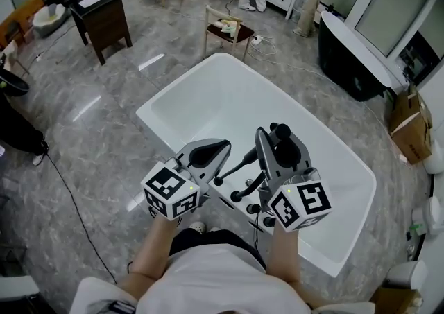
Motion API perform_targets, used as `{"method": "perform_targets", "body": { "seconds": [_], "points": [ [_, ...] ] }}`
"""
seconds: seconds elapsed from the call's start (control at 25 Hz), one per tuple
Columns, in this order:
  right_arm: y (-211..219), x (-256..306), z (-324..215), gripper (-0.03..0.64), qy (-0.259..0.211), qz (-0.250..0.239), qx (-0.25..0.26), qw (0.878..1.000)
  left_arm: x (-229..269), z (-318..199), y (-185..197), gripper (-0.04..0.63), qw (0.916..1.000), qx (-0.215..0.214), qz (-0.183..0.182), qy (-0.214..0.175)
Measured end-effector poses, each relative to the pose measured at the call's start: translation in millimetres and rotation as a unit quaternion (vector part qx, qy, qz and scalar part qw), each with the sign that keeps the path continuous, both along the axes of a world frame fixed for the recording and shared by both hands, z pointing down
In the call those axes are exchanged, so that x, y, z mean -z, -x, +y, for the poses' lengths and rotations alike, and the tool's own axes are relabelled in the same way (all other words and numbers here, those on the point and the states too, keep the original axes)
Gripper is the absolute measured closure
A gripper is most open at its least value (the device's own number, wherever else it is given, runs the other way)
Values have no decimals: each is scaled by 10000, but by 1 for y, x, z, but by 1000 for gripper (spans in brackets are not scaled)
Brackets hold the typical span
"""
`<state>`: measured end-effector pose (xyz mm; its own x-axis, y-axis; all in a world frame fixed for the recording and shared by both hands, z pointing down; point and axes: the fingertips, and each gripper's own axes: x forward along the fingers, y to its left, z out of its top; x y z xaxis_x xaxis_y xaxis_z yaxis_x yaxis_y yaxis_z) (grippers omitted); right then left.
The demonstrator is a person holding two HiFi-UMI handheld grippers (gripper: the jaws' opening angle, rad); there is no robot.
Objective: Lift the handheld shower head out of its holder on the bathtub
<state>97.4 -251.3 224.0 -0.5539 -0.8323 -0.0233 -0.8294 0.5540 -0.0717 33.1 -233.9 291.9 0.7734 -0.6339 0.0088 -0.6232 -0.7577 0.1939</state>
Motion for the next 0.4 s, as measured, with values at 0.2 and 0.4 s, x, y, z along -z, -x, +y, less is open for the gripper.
{"method": "perform_targets", "body": {
  "seconds": [0.2, 0.4],
  "points": [
    [6, -3, 3, 486, 18, 62, -8, 10000, -3, 4, 4, 583, 10000, 11, 25, 37],
    [5, -7, 4, 486, 11, 101, -40, 9999, -7, 6, 4, 583, 10000, 27, 45, 58]
  ]
}}
